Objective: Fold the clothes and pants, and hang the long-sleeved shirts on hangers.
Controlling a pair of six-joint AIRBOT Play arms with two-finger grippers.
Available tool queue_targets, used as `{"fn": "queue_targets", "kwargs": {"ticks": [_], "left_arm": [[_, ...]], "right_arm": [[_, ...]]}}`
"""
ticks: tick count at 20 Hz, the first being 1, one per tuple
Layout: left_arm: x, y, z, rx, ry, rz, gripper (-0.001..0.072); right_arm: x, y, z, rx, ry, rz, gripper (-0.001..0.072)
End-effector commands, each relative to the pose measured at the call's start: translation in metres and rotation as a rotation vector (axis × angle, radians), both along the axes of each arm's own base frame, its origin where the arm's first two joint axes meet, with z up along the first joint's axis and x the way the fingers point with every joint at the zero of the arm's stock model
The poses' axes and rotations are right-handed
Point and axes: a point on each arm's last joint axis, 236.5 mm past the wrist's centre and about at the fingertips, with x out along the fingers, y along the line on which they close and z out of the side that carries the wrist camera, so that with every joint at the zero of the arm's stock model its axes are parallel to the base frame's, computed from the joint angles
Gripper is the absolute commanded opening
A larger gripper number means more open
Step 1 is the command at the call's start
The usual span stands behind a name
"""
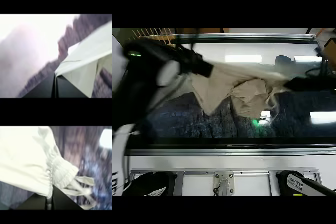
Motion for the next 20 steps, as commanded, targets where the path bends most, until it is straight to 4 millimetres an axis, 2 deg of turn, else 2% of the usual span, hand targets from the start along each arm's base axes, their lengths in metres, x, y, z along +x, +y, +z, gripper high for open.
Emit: {"fn": "queue_targets", "kwargs": {"ticks": [1, 3, 5, 7, 9, 12, 14, 16, 18, 20], "left_arm": [[-0.057, 0.042, 0.127, -0.178, -0.248, -0.015, 0.0003], [-0.097, 0.054, 0.170, -0.281, -0.345, -0.059, 0.0003], [-0.130, 0.057, 0.197, -0.378, -0.433, -0.126, 0.0003], [-0.158, 0.060, 0.218, -0.473, -0.502, -0.189, 0.0003], [-0.178, 0.064, 0.230, -0.567, -0.534, -0.228, 0.0003], [-0.196, 0.075, 0.236, -0.645, -0.539, -0.243, 0.0003], [-0.195, 0.080, 0.236, -0.657, -0.531, -0.221, 0.0003], [-0.176, 0.083, 0.222, -0.603, -0.480, -0.146, 0.0003], [-0.136, 0.093, 0.194, -0.492, -0.407, 0.008, 0.0003], [-0.080, 0.112, 0.159, -0.387, -0.330, 0.191, 0.0004]], "right_arm": [[-0.045, 0.016, 0.138, -0.069, -0.270, -0.032, 0.0021], [-0.078, 0.029, 0.187, -0.095, -0.396, -0.036, 0.0021], [-0.108, 0.039, 0.215, -0.095, -0.470, -0.055, 0.0021], [-0.133, 0.048, 0.232, -0.082, -0.513, -0.074, 0.0020], [-0.151, 0.055, 0.243, -0.060, -0.538, -0.090, 0.0021], [-0.171, 0.070, 0.242, -0.010, -0.506, -0.061, 0.0020], [-0.178, 0.079, 0.228, 0.057, -0.400, -0.049, 0.0020], [-0.175, 0.081, 0.206, 0.106, -0.262, -0.050, 0.0020], [-0.160, 0.079, 0.182, 0.143, -0.130, -0.049, 0.0020], [-0.135, 0.078, 0.147, 0.154, 0.012, -0.041, 0.0020]]}}
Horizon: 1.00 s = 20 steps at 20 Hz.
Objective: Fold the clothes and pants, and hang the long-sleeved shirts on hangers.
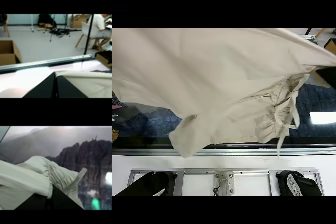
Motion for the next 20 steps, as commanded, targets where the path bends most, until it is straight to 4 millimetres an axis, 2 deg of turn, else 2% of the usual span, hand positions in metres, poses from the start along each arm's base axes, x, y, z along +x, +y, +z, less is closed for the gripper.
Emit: {"fn": "queue_targets", "kwargs": {"ticks": [1, 3, 5, 7, 9, 12, 14, 17, 20], "left_arm": [[0.086, 0.037, -0.061, 0.085, 0.210, 0.261, 0.0004], [0.152, 0.036, -0.116, 0.046, 0.351, 0.240, 0.0003], [0.213, 0.018, -0.167, -0.007, 0.442, 0.099, 0.0003], [0.262, 0.013, -0.211, -0.076, 0.492, 0.026, 0.0003], [0.292, 0.017, -0.256, -0.098, 0.559, 0.024, 0.0003], [0.310, 0.001, -0.311, -0.077, 0.651, -0.010, 0.0004], [0.311, -0.017, -0.330, -0.047, 0.681, -0.042, 0.0003], [0.307, -0.025, -0.333, -0.033, 0.692, -0.055, 0.0003], [0.283, -0.026, -0.332, 0.000, 0.761, -0.081, 0.0002]], "right_arm": [[0.031, 0.000, -0.069, 0.003, 0.288, 0.016, 0.0020], [0.060, -0.001, -0.132, -0.114, 0.455, 0.020, 0.0020], [0.098, 0.000, -0.187, -0.204, 0.552, 0.016, 0.0020], [0.146, 0.000, -0.229, -0.192, 0.571, -0.029, 0.0020], [0.184, -0.005, -0.259, -0.167, 0.562, -0.082, 0.0020], [0.225, -0.009, -0.277, -0.144, 0.491, -0.142, 0.0020], [0.239, -0.022, -0.275, -0.180, 0.430, -0.184, 0.0020], [0.239, -0.044, -0.279, -0.286, 0.420, -0.209, 0.0021], [0.225, -0.045, -0.282, -0.357, 0.435, -0.126, 0.0020]]}}
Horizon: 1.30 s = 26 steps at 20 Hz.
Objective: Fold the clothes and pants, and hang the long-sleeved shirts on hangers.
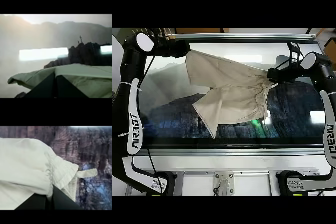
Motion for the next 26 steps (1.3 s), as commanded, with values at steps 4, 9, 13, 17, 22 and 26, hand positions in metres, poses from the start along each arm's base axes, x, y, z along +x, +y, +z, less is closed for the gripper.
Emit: {"fn": "queue_targets", "kwargs": {"ticks": [4, 9, 13, 17, 22, 26], "left_arm": [[-0.052, 0.005, 0.019, 0.081, 0.085, -0.058, 0.0003], [-0.091, 0.002, -0.021, 0.312, 0.194, -0.083, 0.0002], [-0.138, -0.018, -0.090, 0.390, 0.265, -0.112, 0.0003], [-0.198, -0.037, -0.177, 0.413, 0.337, -0.189, 0.0003], [-0.255, -0.039, -0.256, 0.482, 0.451, -0.280, 0.0003], [-0.260, -0.026, -0.267, 0.489, 0.502, -0.258, 0.0003]], "right_arm": [[-0.009, -0.009, 0.032, -0.084, -0.078, 0.071, 0.0021], [-0.017, -0.022, 0.022, -0.154, -0.050, 0.080, 0.0020], [-0.052, -0.039, -0.016, -0.228, 0.059, 0.086, 0.0019], [-0.097, -0.047, -0.071, -0.260, 0.159, 0.093, 0.0020], [-0.144, -0.042, -0.127, -0.231, 0.286, 0.105, 0.0022], [-0.159, -0.042, -0.134, -0.228, 0.338, 0.113, 0.0024]]}}
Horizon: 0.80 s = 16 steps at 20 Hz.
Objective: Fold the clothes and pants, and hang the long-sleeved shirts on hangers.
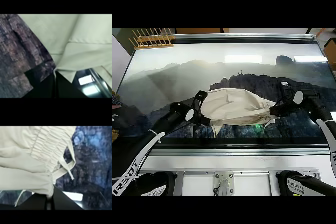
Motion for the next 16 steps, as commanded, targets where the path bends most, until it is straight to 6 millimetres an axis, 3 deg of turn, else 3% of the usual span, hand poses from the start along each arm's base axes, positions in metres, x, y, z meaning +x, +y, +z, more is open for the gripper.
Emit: {"fn": "queue_targets", "kwargs": {"ticks": [1, 2, 3, 4, 5, 6, 8, 11, 13, 16], "left_arm": [[-0.006, 0.008, -0.009, 0.005, 0.018, 0.017, 0.0003], [-0.003, 0.007, -0.002, -0.002, 0.006, 0.019, 0.0003], [0.000, 0.006, 0.009, -0.007, -0.014, 0.016, 0.0006], [0.005, 0.003, 0.022, -0.020, -0.038, 0.016, 0.0190], [0.008, 0.002, 0.039, -0.036, -0.067, 0.017, 0.0489], [0.010, 0.001, 0.056, -0.050, -0.095, 0.018, 0.0570], [0.011, -0.001, 0.094, -0.089, -0.153, 0.023, 0.0566], [0.007, 0.002, 0.125, -0.148, -0.215, 0.083, 0.0567], [-0.001, 0.014, 0.117, -0.173, -0.186, 0.191, 0.0567], [-0.017, 0.045, 0.077, -0.184, -0.089, 0.433, 0.0566]], "right_arm": [[-0.015, 0.001, -0.006, 0.005, 0.038, 0.001, 0.0031], [-0.015, 0.004, -0.002, 0.017, 0.030, -0.003, 0.0075], [-0.016, 0.005, 0.006, 0.022, 0.015, -0.003, 0.0315], [-0.017, 0.005, 0.015, 0.022, -0.005, -0.003, 0.0584], [-0.020, 0.004, 0.027, 0.016, -0.026, 0.001, 0.0683], [-0.023, 0.000, 0.042, 0.006, -0.054, 0.001, 0.0683], [-0.031, -0.010, 0.074, -0.003, -0.130, -0.026, 0.0684], [-0.041, -0.036, 0.106, 0.003, -0.216, -0.139, 0.0683], [-0.047, -0.044, 0.106, 0.060, -0.222, -0.250, 0.0683], [-0.051, -0.034, 0.088, 0.205, -0.191, -0.361, 0.0683]]}}
